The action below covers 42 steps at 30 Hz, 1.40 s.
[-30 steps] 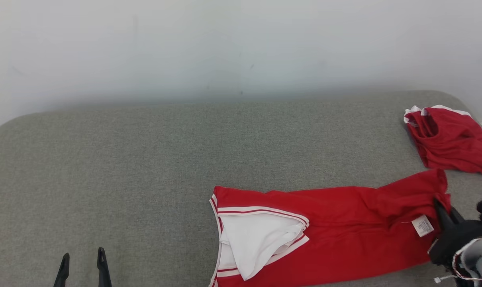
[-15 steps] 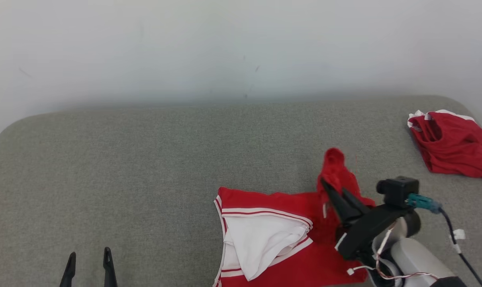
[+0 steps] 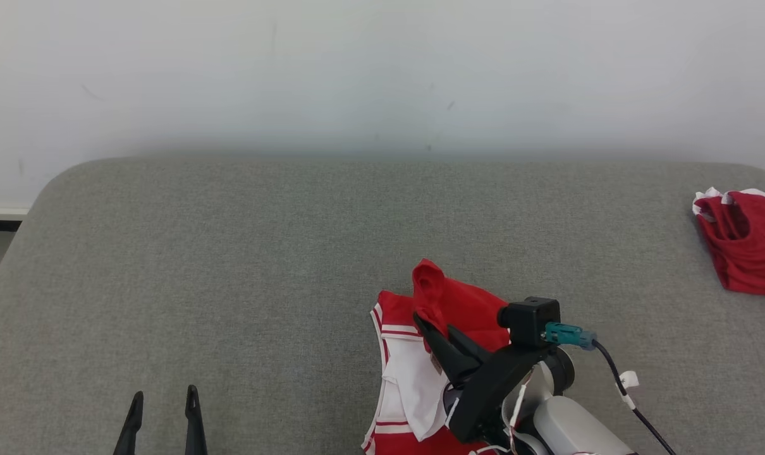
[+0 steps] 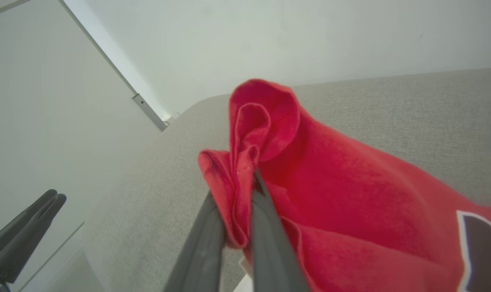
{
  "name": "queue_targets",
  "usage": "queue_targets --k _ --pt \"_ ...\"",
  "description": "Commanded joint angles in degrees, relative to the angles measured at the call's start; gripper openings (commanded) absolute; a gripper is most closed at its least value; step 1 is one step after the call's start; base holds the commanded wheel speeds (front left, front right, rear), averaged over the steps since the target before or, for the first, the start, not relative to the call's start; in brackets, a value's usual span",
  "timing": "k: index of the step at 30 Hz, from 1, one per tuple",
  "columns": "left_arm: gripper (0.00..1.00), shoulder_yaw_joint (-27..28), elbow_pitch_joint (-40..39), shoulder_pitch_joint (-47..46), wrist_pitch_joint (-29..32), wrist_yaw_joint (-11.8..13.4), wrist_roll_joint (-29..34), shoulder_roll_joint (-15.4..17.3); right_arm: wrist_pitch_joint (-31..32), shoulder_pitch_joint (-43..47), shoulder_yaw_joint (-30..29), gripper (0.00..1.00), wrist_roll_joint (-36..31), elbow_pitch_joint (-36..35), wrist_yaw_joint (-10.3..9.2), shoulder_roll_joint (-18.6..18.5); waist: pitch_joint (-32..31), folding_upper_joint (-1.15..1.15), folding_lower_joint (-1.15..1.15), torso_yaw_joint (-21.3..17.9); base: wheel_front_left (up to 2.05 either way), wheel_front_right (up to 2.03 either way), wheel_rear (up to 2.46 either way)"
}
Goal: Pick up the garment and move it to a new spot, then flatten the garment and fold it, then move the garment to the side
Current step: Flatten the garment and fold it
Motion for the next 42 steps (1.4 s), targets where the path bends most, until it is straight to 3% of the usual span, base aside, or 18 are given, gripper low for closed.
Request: queue_targets --k 1,5,6,7,11,18,28,36,42 --pt "1.00 -0.43 0.33 -0.85 -0.18 0.26 -0.33 -0.11 -0.38 -0.85 0.49 0.00 -1.13 1.52 -0.17 1.00 0.40 0.00 0.00 0.98 0.00 0.00 0.00" --pt "1.00 -1.22 0.73 -1.50 -0.18 0.40 -0.79 -0.11 -1.67 -1.63 0.39 0.00 -2.92 6.15 -0.17 2.39 0.64 0.00 0.00 1.77 0.00 0.00 0.00" --pt "1.00 -1.44 0.84 -1.62 -0.18 0.50 -0.88 -0.12 -1.98 -2.08 0.64 0.38 -3.74 7.07 -0.17 2.54 0.67 0.00 0.00 1.93 0.00 0.00 0.00" --pt "1.00 -1.59 0.90 -1.65 -0.18 0.60 -0.91 -0.12 -2.37 -2.12 0.72 1.00 -3.50 7.74 -0.17 3.09 0.68 0.00 0.00 2.04 0.00 0.00 0.00" --pt "1.00 -1.52 1.09 -1.62 -0.18 0.74 -1.03 -0.12 -3.95 -2.71 1.39 1.00 -3.76 8.06 -0.17 3.16 0.61 0.00 0.00 1.99 0.00 0.00 0.00" --pt "1.00 -0.46 0.98 -1.02 -0.18 0.64 -0.94 -0.11 -8.21 -2.87 0.17 1.00 -2.64 3.30 -0.17 -0.61 0.12 0.00 0.00 0.61 0.00 0.00 0.00" --pt "1.00 1.06 -0.06 -0.13 -0.18 0.15 -0.53 -0.13 -10.45 3.36 -8.74 1.00 -3.17 -3.90 -0.17 -7.25 -0.22 0.00 0.00 -0.98 0.00 0.00 0.00" --pt "1.00 2.12 -1.02 0.77 -0.18 0.21 -0.04 -0.12 -13.74 10.24 -17.60 1.00 -6.12 -8.14 -0.17 -6.71 -0.86 0.00 0.00 -2.55 0.00 0.00 0.00" --pt "1.00 2.28 -1.47 0.90 -0.18 -0.43 0.47 -0.12 -14.69 14.73 -19.97 1.00 -9.13 -10.08 -0.17 -5.81 -0.92 0.00 0.00 -3.43 0.00 0.00 0.00"
